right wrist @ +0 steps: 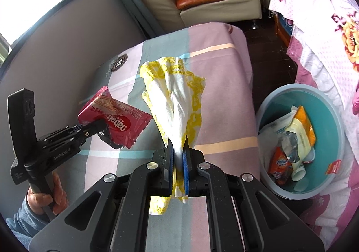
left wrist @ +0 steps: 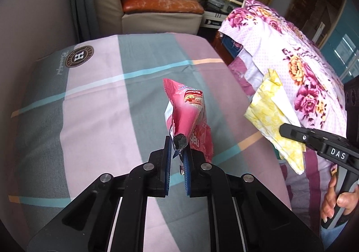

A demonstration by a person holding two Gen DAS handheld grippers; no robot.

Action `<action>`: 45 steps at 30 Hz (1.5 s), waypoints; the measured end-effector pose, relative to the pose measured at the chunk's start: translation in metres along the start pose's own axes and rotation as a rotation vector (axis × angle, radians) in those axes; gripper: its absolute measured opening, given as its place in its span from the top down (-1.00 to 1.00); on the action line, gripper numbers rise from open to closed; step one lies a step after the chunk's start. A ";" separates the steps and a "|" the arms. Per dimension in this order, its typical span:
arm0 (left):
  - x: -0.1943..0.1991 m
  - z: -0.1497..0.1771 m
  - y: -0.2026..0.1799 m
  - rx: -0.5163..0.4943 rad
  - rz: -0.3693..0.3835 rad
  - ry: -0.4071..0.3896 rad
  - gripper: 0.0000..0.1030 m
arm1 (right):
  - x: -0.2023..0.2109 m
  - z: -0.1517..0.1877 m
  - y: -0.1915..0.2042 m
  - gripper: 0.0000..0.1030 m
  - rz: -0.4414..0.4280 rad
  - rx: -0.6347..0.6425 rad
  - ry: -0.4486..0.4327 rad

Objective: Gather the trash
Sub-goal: 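Carry the nabati wrapper and napkin over the teal bin and open both grippers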

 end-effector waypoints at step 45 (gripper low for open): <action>-0.076 -0.023 -0.216 -0.265 0.180 0.090 -0.72 | 0.087 -0.007 -0.163 0.03 0.241 -0.266 -0.168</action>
Point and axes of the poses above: each gripper's, at about its wrist camera, not at the fingertips, and x roughly against the way its jaws point, y to its left, z to its underside, the point moved 1 cm from there along -x, roughly the way its jaws point, and after that the axes turned 9 degrees about -z, right-handed, at the moved point
